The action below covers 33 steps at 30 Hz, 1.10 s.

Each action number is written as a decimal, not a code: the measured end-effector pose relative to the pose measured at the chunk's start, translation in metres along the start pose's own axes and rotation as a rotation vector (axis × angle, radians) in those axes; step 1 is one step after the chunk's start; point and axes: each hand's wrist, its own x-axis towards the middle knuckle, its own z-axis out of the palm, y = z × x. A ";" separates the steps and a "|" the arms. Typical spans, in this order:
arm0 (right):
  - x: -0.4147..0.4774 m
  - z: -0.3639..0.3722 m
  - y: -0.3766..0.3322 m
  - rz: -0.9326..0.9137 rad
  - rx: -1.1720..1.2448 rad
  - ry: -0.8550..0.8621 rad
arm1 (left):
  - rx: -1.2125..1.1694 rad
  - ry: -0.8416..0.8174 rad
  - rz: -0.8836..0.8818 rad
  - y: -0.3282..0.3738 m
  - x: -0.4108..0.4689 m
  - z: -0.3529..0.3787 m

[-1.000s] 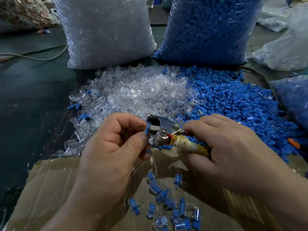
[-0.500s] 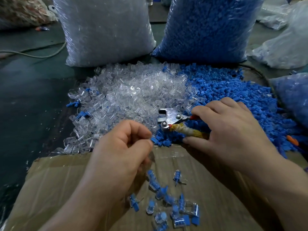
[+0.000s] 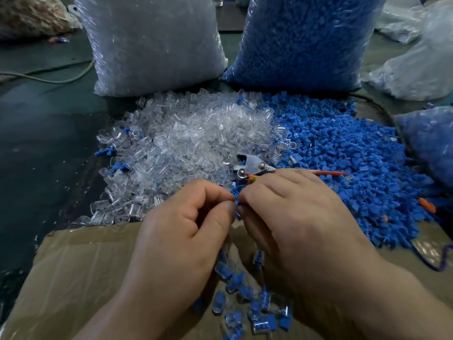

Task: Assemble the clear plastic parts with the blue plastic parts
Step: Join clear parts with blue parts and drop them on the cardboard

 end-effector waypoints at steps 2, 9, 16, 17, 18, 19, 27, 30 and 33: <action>-0.001 0.000 0.000 0.030 0.046 0.032 | -0.018 0.004 0.027 0.003 0.000 -0.002; 0.001 -0.003 -0.012 0.084 0.194 -0.028 | -0.175 -0.176 -0.130 0.005 0.008 -0.014; -0.002 -0.018 -0.008 0.592 0.883 -0.353 | -0.014 -0.294 0.185 0.002 0.008 -0.022; -0.003 -0.016 -0.005 0.519 0.676 -0.349 | 0.054 -0.298 0.175 0.001 0.009 -0.025; -0.004 -0.015 -0.004 0.449 0.487 -0.333 | 0.131 -0.303 0.162 -0.001 0.011 -0.027; -0.004 -0.015 -0.004 0.381 0.332 -0.327 | 0.221 -0.320 0.156 -0.003 0.012 -0.028; -0.008 -0.011 -0.014 0.153 0.175 -0.486 | 0.431 -0.495 0.278 0.000 0.006 -0.018; -0.009 -0.012 -0.009 0.166 0.138 -0.492 | 0.433 -0.430 0.211 0.000 0.008 -0.020; -0.006 -0.008 -0.005 0.241 0.082 -0.406 | 0.488 -0.210 0.100 -0.006 0.012 -0.026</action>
